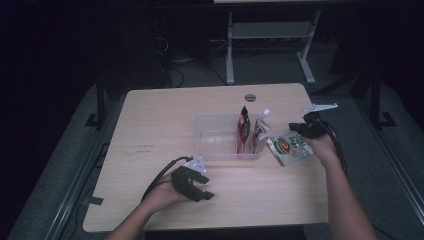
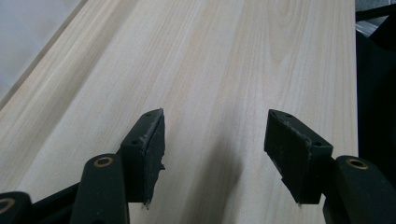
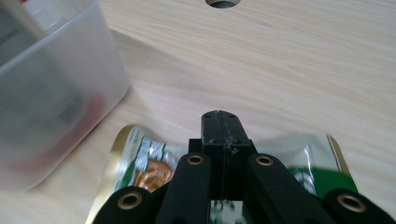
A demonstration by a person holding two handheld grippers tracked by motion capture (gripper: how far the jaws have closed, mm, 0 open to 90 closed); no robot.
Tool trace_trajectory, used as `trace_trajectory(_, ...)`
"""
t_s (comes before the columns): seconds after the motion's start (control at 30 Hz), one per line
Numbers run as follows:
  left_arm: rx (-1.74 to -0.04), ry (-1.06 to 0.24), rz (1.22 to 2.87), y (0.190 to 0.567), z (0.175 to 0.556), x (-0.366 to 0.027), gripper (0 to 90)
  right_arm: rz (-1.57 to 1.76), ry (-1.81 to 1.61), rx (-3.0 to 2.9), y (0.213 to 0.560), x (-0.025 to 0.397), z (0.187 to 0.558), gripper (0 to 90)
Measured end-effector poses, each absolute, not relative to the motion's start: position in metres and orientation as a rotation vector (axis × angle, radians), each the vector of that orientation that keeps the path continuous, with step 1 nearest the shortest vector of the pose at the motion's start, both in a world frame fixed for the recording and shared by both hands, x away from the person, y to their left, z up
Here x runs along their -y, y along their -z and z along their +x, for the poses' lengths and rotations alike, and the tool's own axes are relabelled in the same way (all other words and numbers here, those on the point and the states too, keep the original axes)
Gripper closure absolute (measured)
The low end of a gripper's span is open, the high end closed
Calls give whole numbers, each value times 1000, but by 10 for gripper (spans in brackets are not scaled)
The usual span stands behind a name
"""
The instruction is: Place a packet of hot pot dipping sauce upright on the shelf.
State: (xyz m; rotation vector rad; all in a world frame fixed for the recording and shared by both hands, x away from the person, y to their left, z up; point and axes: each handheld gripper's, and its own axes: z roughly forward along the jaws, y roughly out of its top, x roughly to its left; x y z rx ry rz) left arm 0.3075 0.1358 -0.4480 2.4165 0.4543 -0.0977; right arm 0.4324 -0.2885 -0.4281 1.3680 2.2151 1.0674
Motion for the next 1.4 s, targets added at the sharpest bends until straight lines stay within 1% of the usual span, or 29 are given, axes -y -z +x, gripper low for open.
trace_trajectory(0.27, -453, 103, 2419, 450, 308, -136, 379, 1396, -981, -2267, 445, 273, 456, 900)
trace_trajectory(0.4, -454, 102, 2419, 450, 308, -136, 379, 1394, -945, -2292, 449, 270, 457, 900)
trace_trajectory(0.7, -452, 106, 2419, 450, 307, -134, 379, 1348, -963, -2353, 450, 270, 443, 900)
trace_trajectory(1.0, -444, 100, 2412, 448, 306, -134, 379, 1305, -954, -2422, 448, 272, 417, 900)
trace_trajectory(1.1, -447, 96, 2405, 448, 306, -135, 379, 1308, -956, -2375, 440, 281, 413, 900)
trace_trajectory(1.2, -446, 93, 2404, 447, 307, -136, 379, 1367, -960, -2282, 434, 302, 413, 900)
trace_trajectory(1.4, -443, 98, 2409, 449, 307, -134, 379, 1471, -929, -2141, 434, 339, 411, 900)
